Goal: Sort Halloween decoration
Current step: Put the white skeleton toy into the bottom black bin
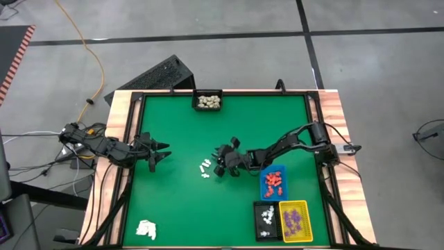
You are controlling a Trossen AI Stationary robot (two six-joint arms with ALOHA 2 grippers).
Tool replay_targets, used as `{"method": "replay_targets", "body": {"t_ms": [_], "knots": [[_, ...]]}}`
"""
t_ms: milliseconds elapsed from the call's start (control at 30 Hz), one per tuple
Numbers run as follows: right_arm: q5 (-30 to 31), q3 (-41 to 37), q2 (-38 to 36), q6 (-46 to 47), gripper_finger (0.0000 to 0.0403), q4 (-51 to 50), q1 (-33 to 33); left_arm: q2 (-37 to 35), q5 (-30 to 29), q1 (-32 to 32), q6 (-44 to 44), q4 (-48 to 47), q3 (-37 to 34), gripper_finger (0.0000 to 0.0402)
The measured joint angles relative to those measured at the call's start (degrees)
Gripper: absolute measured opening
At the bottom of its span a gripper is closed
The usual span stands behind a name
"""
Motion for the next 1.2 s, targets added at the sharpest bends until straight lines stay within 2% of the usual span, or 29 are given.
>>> {"method": "replay_targets", "body": {"t_ms": [333, 433, 533, 733, 800, 933, 1067, 1200], "knots": [[-0.71, 0.22, 5.49, 4.01, 0.0140, 3.27, 0.60, 0.00, 0.15, 0.02, -0.11, 0.02, 0.00, 0.0189], [2.12, 0.24, 5.74, 4.11, 0.0131, 2.86, 1.22, -0.02, 0.32, 0.02, -0.15, 0.02, 0.00, 0.0189], [3.01, 0.20, 5.74, 4.78, 0.0106, 2.42, 1.72, -0.02, 0.34, 0.00, -0.22, 0.06, 0.00, 0.0189], [3.21, 0.11, 4.99, 5.20, 0.0028, 2.02, 2.15, -0.02, 0.37, 0.01, -1.16, 0.07, -0.02, 0.0189], [2.91, 0.11, 3.94, 4.45, 0.0013, 1.58, 2.19, -0.02, 0.37, 0.01, -1.19, 0.07, -0.02, 0.0189], [2.10, -0.11, 0.43, 3.87, 0.0020, -0.01, 2.26, 0.00, 0.37, 0.00, -1.55, 0.08, -0.02, 0.0189], [1.77, 0.02, -5.70, 0.79, 0.0016, -0.56, 3.03, -0.01, 0.39, 0.00, -1.75, 0.11, -0.02, 0.0189], [-2.06, 0.02, -12.40, 0.31, 0.0014, -6.25, 5.17, -0.02, 0.43, 0.02, -2.13, 0.11, -0.02, 0.0189]]}}
